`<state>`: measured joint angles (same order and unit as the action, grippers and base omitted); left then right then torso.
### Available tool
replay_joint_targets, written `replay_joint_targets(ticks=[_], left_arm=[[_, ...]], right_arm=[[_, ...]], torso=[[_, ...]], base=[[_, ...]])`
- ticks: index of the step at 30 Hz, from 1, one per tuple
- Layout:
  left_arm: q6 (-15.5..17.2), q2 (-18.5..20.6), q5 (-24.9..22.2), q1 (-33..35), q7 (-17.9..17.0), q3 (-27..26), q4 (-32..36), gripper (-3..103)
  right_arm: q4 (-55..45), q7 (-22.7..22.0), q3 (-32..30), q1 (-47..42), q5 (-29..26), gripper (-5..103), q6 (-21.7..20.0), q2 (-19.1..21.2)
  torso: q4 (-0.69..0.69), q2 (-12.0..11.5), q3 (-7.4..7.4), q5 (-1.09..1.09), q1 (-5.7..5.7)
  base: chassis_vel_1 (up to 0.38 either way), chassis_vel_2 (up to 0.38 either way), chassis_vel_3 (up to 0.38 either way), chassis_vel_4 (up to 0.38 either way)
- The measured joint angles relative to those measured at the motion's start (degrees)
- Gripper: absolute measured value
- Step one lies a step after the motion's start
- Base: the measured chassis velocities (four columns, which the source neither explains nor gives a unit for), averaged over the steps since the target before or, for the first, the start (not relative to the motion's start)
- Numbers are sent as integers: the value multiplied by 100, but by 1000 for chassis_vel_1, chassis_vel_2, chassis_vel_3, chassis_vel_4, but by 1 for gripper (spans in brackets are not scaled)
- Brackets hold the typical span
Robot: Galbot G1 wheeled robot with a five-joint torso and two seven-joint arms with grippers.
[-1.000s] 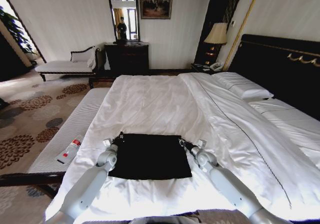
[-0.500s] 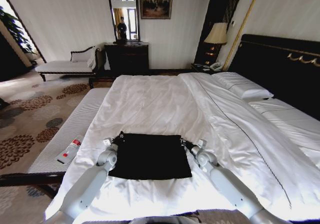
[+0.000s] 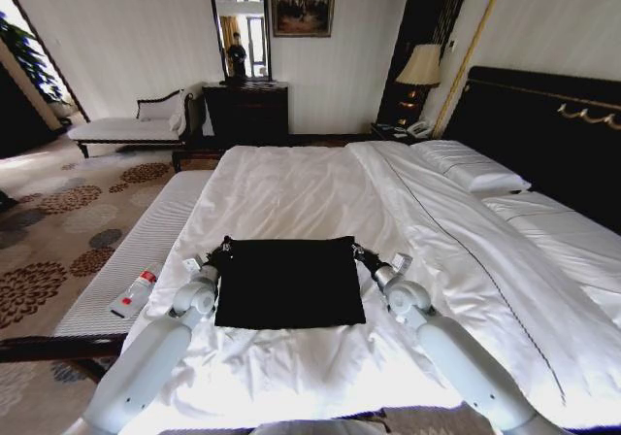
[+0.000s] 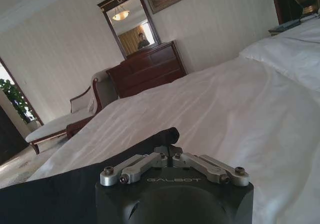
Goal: Fold the clothes on the bed.
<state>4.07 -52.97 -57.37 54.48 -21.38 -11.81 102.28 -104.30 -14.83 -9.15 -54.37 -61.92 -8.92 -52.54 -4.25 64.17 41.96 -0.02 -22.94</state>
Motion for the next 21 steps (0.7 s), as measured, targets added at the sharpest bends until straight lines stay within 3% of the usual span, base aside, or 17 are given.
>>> replay_joint_targets(ticks=[12, 15, 21], left_arm=[[-123, 646, -251, -99, -362, -331, 1121, 1], [-150, 851, -361, 132, -399, -737, 1508, 1], [-171, 919, -295, 535, -381, -1329, 1882, 1]], right_arm=[[-1179, -357, -389, 12, 35, 0, 40, 371], [-1992, -731, -692, 4, -281, 0, -124, 509], [-2513, -822, -1196, -290, -370, 0, -195, 697]], torso=[[-2, 0, 0, 0, 0], [1, 0, 0, 0, 0], [-1, 0, 0, -1, 0]], base=[[0, 0, 0, 0], [0, 0, 0, 0], [0, 0, 0, 0]])
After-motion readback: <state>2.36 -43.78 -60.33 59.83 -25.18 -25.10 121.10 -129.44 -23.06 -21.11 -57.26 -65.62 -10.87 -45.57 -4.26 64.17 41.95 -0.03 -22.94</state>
